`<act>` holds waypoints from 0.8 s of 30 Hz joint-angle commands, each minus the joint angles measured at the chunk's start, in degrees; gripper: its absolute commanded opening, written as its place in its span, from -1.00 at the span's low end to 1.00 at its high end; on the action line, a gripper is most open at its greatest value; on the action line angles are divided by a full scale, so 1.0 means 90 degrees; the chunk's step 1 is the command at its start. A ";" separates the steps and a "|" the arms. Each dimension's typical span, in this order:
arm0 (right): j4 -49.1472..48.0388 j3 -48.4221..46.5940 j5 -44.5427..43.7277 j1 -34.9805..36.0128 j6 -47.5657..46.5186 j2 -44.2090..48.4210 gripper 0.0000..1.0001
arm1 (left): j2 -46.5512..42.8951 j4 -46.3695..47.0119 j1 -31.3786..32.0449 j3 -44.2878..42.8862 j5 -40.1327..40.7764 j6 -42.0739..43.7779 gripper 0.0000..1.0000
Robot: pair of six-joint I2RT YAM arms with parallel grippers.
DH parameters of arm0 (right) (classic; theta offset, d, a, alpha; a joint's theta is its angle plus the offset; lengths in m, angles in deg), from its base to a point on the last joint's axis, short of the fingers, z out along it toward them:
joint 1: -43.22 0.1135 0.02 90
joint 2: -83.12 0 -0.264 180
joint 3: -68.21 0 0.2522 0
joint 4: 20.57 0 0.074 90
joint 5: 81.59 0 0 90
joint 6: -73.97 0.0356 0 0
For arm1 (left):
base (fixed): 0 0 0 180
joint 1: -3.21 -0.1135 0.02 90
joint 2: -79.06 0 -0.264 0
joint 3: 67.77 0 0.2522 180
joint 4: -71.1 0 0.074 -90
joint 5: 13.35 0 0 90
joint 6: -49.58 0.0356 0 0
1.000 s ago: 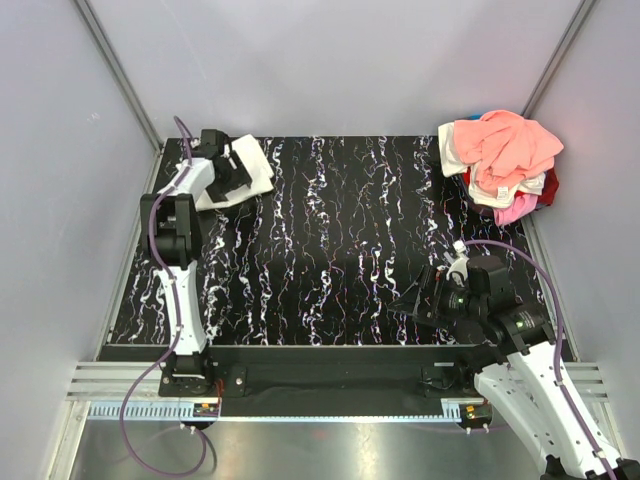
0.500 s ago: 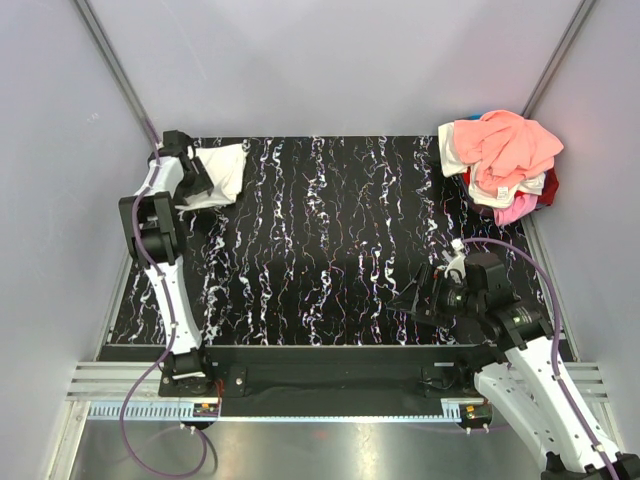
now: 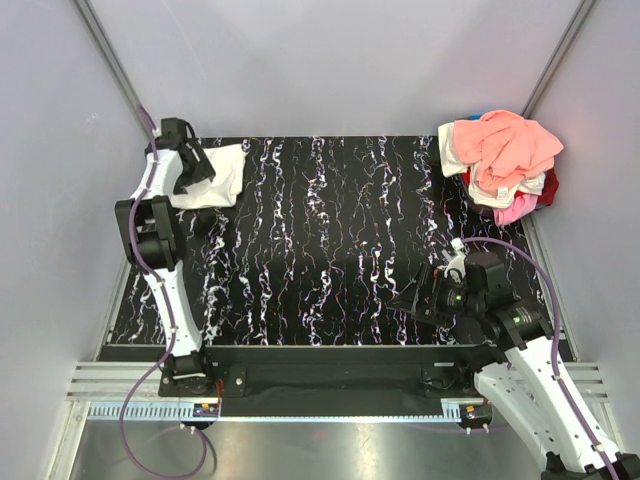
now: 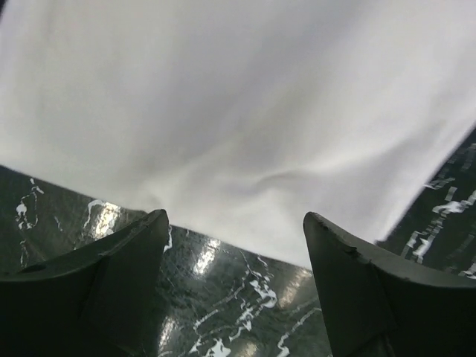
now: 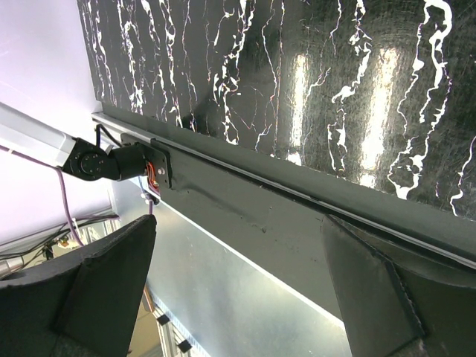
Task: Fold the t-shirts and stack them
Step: Neatly place the folded tshirt to the corner, then reset both grippers
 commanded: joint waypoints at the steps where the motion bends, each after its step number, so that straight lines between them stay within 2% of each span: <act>1: -0.0093 -0.0037 0.0019 0.0022 -0.0081 0.0041 0.99 | -0.0881 0.0113 0.0088 -0.0112 -0.0149 -0.0126 0.60; 8: 0.0171 -0.0194 -0.0273 0.0013 -0.0208 0.0050 0.99 | -0.1935 0.0054 0.0713 -0.0014 -0.0315 -0.0136 0.60; 12: 0.0132 -0.0223 -0.0245 0.0032 -0.0120 0.0060 0.99 | -0.3153 0.0356 0.1513 0.0832 -0.0521 0.0049 0.60; 14: 0.0084 -0.0311 -0.0196 0.0022 -0.0042 0.0089 0.99 | -0.3701 0.0416 0.2244 0.1147 -0.0511 0.0214 0.61; 20: 0.0073 -0.0564 -0.0361 0.0022 0.0007 0.0070 0.99 | -0.4319 -0.0197 0.4490 0.2143 -0.0472 0.0694 0.62; 22: 0.0210 -0.0778 -0.0488 0.0022 -0.0051 -0.0066 0.99 | -0.4670 -0.0277 0.5182 0.2728 -0.0034 0.0763 0.62; 24: 0.0346 -0.0945 -0.0606 0.0022 -0.0081 -0.0135 1.00 | -0.5350 -0.0064 0.5449 0.3594 0.0377 0.0695 0.63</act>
